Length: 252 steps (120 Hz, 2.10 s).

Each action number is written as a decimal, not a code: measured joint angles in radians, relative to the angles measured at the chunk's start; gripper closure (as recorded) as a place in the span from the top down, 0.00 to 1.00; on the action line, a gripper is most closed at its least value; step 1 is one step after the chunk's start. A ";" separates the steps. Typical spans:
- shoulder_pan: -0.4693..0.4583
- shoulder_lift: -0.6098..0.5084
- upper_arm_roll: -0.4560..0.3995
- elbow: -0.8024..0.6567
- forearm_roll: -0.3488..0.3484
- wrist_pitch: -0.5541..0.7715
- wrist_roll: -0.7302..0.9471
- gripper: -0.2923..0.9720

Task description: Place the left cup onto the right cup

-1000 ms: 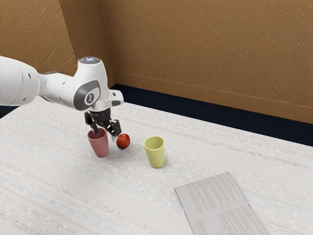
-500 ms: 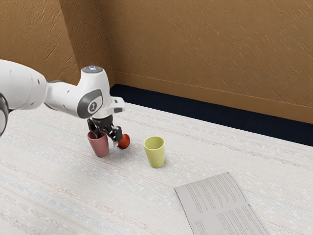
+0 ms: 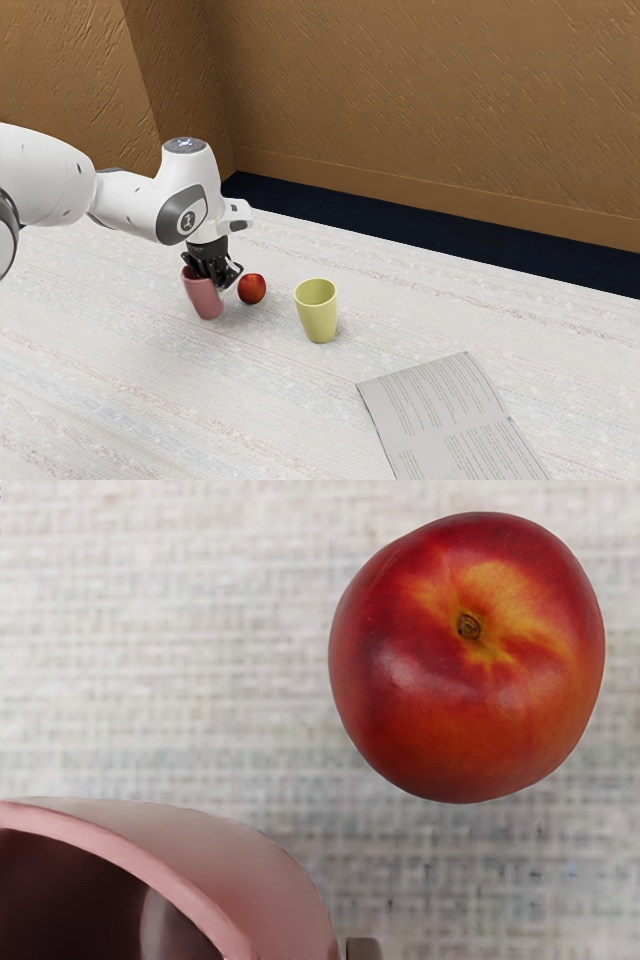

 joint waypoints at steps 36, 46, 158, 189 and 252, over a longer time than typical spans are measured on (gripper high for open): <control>-0.004 -0.070 0.000 -0.002 0.008 -0.036 -0.010 0.16; -0.005 -0.098 -0.005 0.002 0.010 -0.058 -0.013 0.15; 0.001 -0.103 -0.373 0.275 0.055 -0.417 -0.273 0.15; 0.001 -0.023 -0.398 0.360 0.060 -0.448 -0.345 0.15; 0.000 0.033 -0.400 0.391 0.059 -0.472 -0.425 0.15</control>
